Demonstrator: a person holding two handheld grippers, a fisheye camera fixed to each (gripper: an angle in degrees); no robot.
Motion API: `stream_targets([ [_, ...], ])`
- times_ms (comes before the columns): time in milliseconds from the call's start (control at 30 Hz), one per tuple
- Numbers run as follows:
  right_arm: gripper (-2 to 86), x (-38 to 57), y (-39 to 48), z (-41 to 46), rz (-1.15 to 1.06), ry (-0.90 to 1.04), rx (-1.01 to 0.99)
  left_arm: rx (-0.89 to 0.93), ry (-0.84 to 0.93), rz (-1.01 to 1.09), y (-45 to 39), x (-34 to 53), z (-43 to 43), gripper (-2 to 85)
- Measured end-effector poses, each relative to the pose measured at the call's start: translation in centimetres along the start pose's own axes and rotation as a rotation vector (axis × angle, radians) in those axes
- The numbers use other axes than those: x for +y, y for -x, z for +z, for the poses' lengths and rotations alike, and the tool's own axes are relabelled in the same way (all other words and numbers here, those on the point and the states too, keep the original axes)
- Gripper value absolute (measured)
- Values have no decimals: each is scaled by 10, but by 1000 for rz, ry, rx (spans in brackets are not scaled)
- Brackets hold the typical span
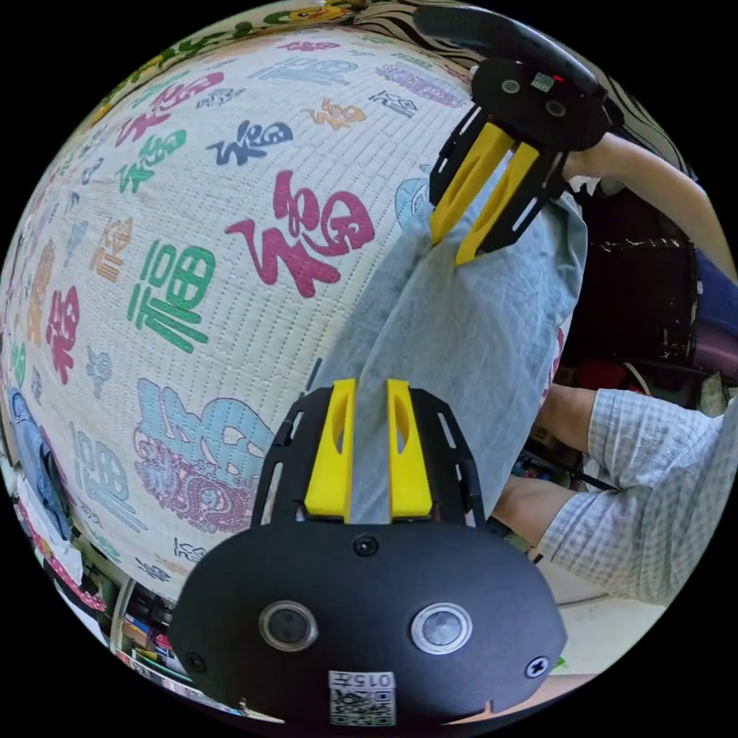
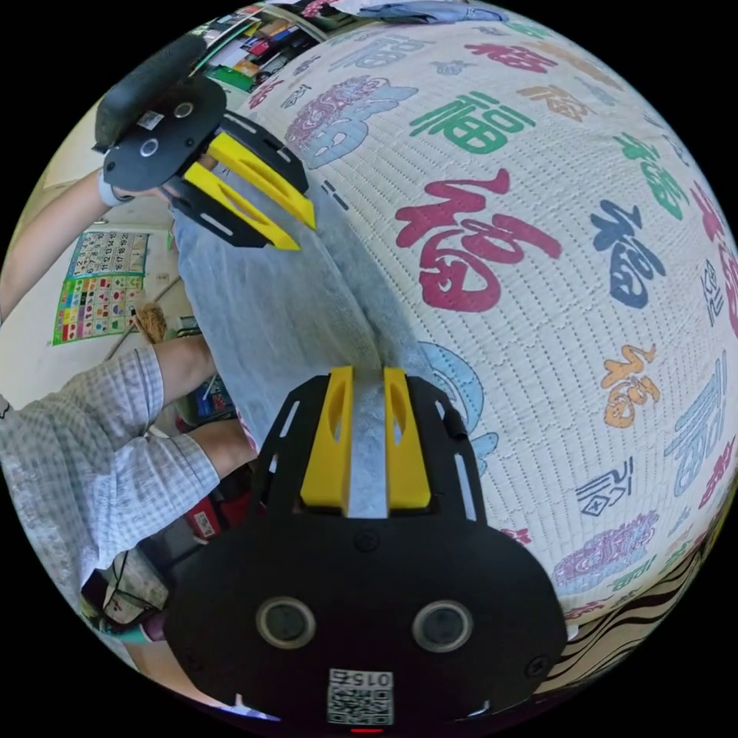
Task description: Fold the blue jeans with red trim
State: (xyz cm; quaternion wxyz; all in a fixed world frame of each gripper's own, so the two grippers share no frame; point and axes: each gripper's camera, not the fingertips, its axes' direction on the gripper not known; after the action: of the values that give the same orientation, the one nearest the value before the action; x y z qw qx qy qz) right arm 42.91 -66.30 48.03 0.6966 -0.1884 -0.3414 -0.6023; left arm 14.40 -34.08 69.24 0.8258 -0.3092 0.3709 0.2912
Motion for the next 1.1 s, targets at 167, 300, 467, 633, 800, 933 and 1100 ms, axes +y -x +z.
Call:
stream_targets([
  [167,25,-1,12,-12,12,-10,55,27,-106,-60,17,-25,-2,4],
  [300,40,5,16,-15,62,-61,74,78,-185,-143,40,-47,2,10],
  [467,59,76,15,-8,307,-152,47,78,-76,-147,45,-93,43,43],
  [633,43,200,27,22,606,-53,153,-17,-100,-105,31,-125,43,57],
  [800,41,330,52,60,937,-120,4,-137,-144,-45,10,-168,36,61],
  [933,67,438,79,99,1277,-569,-296,-22,-233,78,-10,-244,33,81],
  [1100,110,502,99,154,1443,-938,-481,116,-280,174,-34,-365,53,98],
])
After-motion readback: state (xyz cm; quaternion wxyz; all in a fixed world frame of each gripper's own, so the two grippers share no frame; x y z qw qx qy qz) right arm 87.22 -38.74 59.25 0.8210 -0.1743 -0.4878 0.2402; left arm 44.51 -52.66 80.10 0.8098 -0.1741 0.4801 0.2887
